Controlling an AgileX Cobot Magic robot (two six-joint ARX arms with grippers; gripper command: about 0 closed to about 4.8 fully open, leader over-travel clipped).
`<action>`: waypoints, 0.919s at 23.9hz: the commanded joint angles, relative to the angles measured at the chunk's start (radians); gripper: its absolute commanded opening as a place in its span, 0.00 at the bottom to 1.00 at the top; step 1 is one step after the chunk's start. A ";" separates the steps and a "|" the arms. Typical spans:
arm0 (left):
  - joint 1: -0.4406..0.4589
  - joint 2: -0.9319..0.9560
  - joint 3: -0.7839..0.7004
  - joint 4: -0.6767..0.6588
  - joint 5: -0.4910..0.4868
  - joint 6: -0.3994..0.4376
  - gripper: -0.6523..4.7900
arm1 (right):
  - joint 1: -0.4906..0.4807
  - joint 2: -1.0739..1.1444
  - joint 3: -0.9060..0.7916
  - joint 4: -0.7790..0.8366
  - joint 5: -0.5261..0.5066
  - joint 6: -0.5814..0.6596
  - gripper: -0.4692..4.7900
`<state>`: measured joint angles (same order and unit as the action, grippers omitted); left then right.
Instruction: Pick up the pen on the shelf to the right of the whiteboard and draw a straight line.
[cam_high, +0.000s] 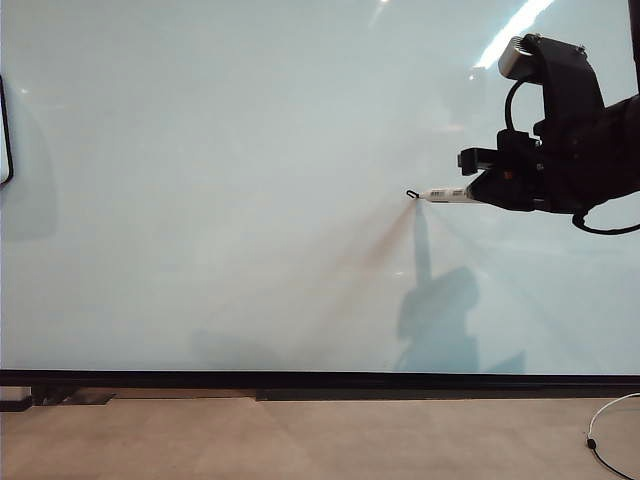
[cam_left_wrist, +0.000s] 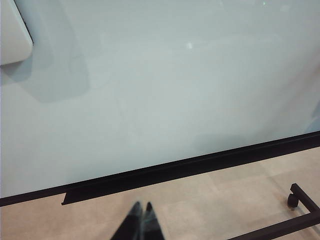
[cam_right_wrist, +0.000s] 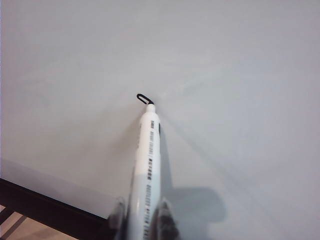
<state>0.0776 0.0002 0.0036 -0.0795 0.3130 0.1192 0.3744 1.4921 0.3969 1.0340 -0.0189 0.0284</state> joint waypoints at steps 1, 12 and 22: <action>0.000 0.000 0.003 0.006 0.006 0.004 0.11 | -0.002 -0.005 0.004 0.019 0.044 0.004 0.08; 0.000 0.000 0.003 0.006 0.006 0.005 0.11 | -0.002 -0.030 -0.003 0.017 0.105 -0.019 0.08; 0.000 0.000 0.003 0.006 0.006 0.005 0.11 | -0.004 -0.062 -0.047 0.019 0.187 -0.030 0.08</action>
<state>0.0776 0.0002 0.0036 -0.0799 0.3134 0.1196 0.3740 1.4395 0.3515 1.0306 0.1246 -0.0010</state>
